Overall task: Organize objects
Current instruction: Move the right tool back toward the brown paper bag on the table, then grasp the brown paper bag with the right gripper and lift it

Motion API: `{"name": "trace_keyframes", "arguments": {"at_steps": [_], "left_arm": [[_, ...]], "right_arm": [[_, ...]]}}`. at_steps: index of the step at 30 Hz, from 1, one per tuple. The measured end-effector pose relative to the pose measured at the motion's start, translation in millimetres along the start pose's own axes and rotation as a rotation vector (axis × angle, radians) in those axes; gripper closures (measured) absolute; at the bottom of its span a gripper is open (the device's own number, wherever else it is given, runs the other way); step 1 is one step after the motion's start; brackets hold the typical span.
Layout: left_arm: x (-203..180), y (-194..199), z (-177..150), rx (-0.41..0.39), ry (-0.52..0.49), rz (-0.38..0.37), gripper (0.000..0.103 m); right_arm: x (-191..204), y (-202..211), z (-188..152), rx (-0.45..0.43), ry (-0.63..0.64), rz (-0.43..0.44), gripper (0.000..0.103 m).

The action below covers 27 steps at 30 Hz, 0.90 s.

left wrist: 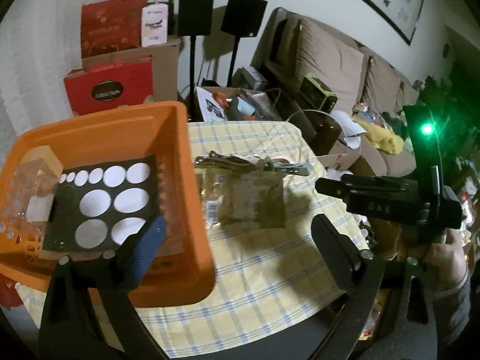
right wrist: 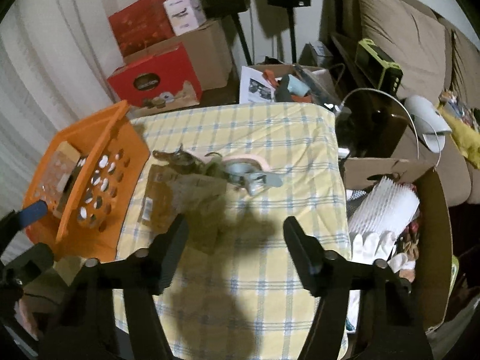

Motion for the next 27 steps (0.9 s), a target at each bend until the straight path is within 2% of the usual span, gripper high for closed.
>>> {"name": "trace_keyframes", "arguments": {"at_steps": [3,5,8,18,19,20,22,25,27], "left_arm": [[-7.8,-7.3,1.8,0.002,-0.002,-0.010,0.011],[-10.7,-12.9,3.2,0.015,0.003,-0.023,0.021],[-13.7,-22.2,5.4,0.031,0.019,-0.030,0.022],[-20.0,-39.2,8.3,0.048,0.024,-0.030,0.022],[-19.6,-40.4,7.9,0.052,0.023,-0.029,0.022],[-18.8,-41.1,7.3,0.055,0.023,-0.029,0.022],[-16.8,-42.3,6.2,0.058,0.028,-0.026,0.022],[-15.0,-43.8,5.3,0.065,0.038,-0.026,0.022],[-13.4,-42.9,4.8,0.063,0.039,-0.025,0.022]], "right_arm": [[1.1,-9.2,-4.4,0.017,-0.030,0.053,0.054],[2.6,-18.8,-8.5,0.023,-0.047,0.087,0.057],[5.1,-34.9,-13.7,0.024,-0.080,0.137,0.059],[10.1,-73.0,-18.2,0.011,-0.056,0.178,0.059],[10.1,-75.2,-18.3,0.014,-0.063,0.186,0.062],[9.8,-77.1,-18.2,0.016,-0.070,0.196,0.075],[9.5,-77.5,-17.9,0.016,-0.072,0.204,0.085],[10.7,-71.8,-17.1,0.004,-0.077,0.245,0.092],[12.3,-66.0,-18.3,0.005,-0.071,0.256,0.092]]}}
Point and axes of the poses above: each gripper's, at about its wrist camera, not at the fingertips, and y roughly against the way its jaws point, x to its left, z to its top, the point moved 5 cm from there along -y, roughly the way its jaws point, and after that the axes turned 15 degrees about -x, right-handed, at the moved point
